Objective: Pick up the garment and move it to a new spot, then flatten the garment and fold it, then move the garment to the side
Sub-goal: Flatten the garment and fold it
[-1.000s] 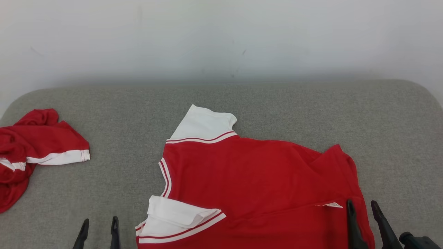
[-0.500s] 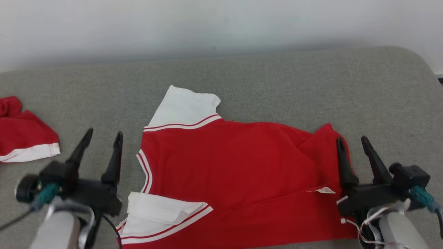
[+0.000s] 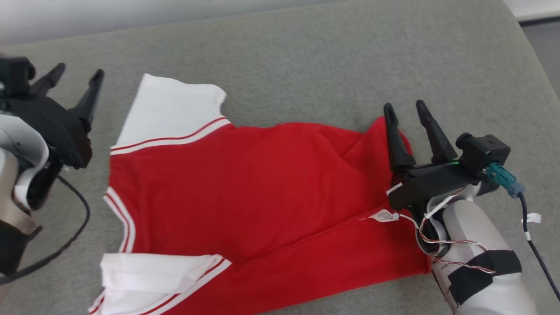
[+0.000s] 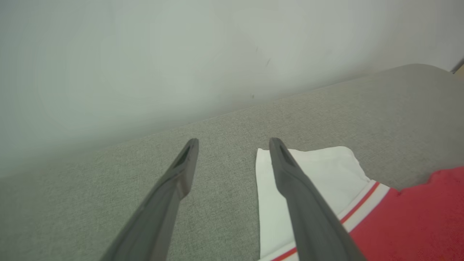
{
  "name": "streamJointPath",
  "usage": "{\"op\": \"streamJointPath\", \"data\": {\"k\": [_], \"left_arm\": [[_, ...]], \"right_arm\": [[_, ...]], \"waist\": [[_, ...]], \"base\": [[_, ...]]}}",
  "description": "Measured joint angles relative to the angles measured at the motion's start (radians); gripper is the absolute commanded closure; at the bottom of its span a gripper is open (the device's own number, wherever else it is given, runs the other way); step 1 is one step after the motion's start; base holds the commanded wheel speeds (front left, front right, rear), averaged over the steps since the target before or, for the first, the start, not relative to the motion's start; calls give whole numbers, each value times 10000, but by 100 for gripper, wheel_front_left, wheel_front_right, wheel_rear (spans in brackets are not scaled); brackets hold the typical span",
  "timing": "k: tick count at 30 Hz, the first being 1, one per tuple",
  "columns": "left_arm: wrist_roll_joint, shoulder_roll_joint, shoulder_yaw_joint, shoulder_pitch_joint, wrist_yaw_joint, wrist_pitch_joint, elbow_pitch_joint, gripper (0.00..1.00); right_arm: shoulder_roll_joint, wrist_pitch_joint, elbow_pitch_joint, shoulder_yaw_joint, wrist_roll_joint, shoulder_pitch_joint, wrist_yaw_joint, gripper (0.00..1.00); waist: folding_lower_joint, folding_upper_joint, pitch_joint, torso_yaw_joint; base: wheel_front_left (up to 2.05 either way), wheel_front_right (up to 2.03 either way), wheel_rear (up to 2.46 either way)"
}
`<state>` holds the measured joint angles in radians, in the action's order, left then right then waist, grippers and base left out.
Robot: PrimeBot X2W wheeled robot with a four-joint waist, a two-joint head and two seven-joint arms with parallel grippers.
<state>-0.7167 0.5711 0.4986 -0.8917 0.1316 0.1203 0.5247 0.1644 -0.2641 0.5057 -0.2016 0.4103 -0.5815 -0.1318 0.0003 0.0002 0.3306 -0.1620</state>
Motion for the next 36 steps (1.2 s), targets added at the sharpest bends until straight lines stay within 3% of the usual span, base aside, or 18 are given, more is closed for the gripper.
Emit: {"op": "streamJointPath", "data": {"k": [13,20,21,22,23,36], "left_arm": [[-907,623,1722,-1699,-2,1074,1839,0],[-1419,537,2201,-1976,-2,1202,2416,0],[-1463,499,2291,-1995,-2,1202,2449,16],[-1496,474,2385,-2022,-2,1197,2458,62],[-1524,462,2485,-2052,-2,1189,2445,100],[-2242,401,3384,-2192,0,-453,1745,100]], "right_arm": [[-334,0,-529,-274,107,-327,0,0],[-324,0,-709,-286,104,-332,0,0],[-311,0,-704,-290,104,-337,0,0],[-293,2,-694,-307,104,-343,0,0],[-280,0,-681,-351,104,-347,0,0],[623,437,1149,-1862,1066,-1051,0,0]], "waist": [[-1,0,1258,-1567],[-2,0,1471,-1872],[-2,0,1466,-1854],[-3,0,1453,-1824],[-3,0,1436,-1788],[-3,-2,867,-911]], "base": [[0,0,0],[0,0,0],[0,0,0],[0,0,0],[0,0,0],[0,0,0]]}}
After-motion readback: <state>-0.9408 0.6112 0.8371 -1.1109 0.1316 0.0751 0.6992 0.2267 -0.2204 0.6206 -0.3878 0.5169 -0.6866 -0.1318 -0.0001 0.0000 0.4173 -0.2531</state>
